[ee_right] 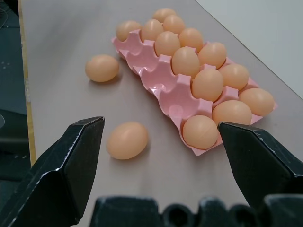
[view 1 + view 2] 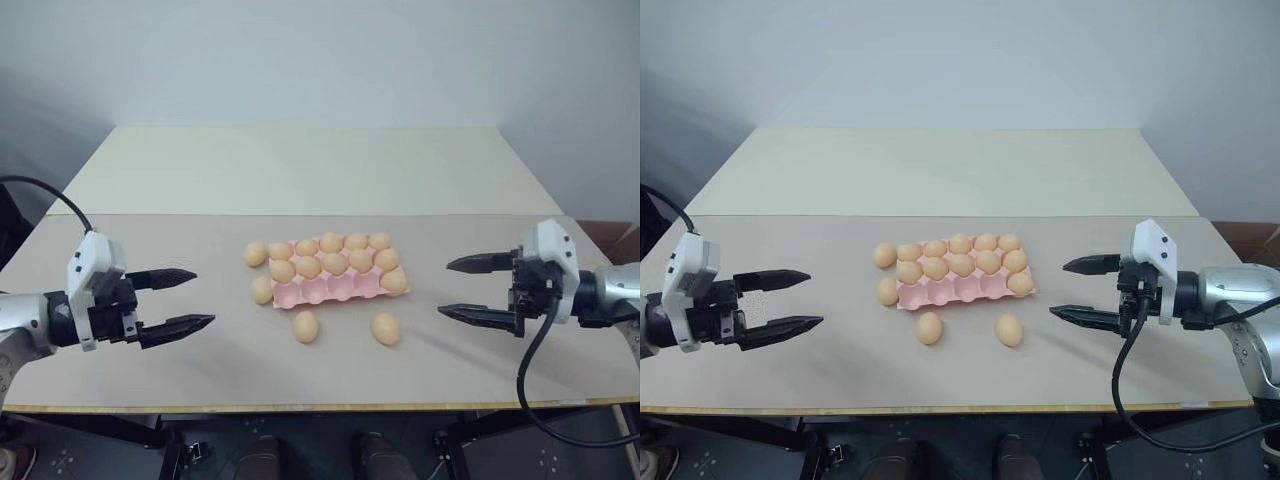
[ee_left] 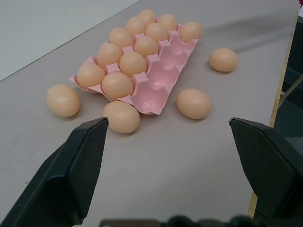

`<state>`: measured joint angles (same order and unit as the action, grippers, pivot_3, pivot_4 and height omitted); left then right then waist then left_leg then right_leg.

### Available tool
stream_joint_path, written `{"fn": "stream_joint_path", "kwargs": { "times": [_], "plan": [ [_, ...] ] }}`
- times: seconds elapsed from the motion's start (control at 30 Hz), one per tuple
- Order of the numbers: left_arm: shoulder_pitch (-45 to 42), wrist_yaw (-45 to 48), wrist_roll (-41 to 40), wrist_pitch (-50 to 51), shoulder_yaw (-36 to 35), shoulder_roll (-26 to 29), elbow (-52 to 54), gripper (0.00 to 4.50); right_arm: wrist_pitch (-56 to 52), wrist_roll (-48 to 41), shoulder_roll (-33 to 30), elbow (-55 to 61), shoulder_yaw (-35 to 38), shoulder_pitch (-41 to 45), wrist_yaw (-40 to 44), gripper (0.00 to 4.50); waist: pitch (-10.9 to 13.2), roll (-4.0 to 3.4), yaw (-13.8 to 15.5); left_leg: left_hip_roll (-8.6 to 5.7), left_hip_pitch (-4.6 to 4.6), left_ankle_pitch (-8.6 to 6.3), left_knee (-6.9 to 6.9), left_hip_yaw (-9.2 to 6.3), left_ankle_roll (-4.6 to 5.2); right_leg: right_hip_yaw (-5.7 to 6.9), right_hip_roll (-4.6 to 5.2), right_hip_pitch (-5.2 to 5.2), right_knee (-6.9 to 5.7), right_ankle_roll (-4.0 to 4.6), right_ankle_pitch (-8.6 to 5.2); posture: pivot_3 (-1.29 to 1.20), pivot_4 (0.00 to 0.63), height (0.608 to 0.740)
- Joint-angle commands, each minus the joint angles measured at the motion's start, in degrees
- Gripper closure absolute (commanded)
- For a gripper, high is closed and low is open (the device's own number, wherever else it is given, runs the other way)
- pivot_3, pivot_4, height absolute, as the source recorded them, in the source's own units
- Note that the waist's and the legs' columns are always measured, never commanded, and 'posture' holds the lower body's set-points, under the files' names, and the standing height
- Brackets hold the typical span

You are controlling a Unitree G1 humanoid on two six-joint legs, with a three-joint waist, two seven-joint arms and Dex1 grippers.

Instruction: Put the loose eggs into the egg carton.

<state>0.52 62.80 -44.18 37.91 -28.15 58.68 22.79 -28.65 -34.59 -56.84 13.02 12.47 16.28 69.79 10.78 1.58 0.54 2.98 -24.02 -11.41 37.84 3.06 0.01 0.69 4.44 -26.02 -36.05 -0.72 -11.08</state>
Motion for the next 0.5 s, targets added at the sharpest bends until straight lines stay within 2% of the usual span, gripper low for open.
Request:
{"fn": "stream_joint_path", "kwargs": {
  "times": [0.03, 0.13, 0.5],
  "plan": [
    [0.75, -0.30, 0.00, -0.18, -2.06, 0.28, 1.50, 0.04, 1.81, 0.09, -0.16, -0.02, 1.13, 1.25, 0.35, 0.00, 0.00, 0.00, 0.01, 0.00, 0.00, 0.00, 0.00, 0.00, 0.00, 0.00, 0.00, 0.00, 0.00, 0.00, 0.00, 0.00, 0.150, 0.740],
    [-0.01, -2.47, -2.06, 1.22, -3.11, -0.83, 1.66, 0.04, 2.01, 0.26, 0.05, -0.20, 0.75, 1.59, 0.19, 0.00, -0.01, 0.01, 0.02, 0.00, 0.00, 0.00, 0.00, 0.00, 0.00, 0.00, 0.00, 0.00, -0.01, 0.00, 0.00, 0.00, 0.150, 0.740],
    [1.19, 0.04, -1.43, -0.39, -3.73, -0.19, 1.26, 0.04, 0.67, -1.15, -0.42, 0.13, 1.60, 0.56, 0.94, 0.00, -0.02, 0.04, 0.02, 0.00, 0.01, 0.00, 0.01, 0.01, 0.00, -0.01, 0.00, 0.00, -0.02, 0.01, 0.01, 0.00, 0.150, 0.740]
  ]
}}
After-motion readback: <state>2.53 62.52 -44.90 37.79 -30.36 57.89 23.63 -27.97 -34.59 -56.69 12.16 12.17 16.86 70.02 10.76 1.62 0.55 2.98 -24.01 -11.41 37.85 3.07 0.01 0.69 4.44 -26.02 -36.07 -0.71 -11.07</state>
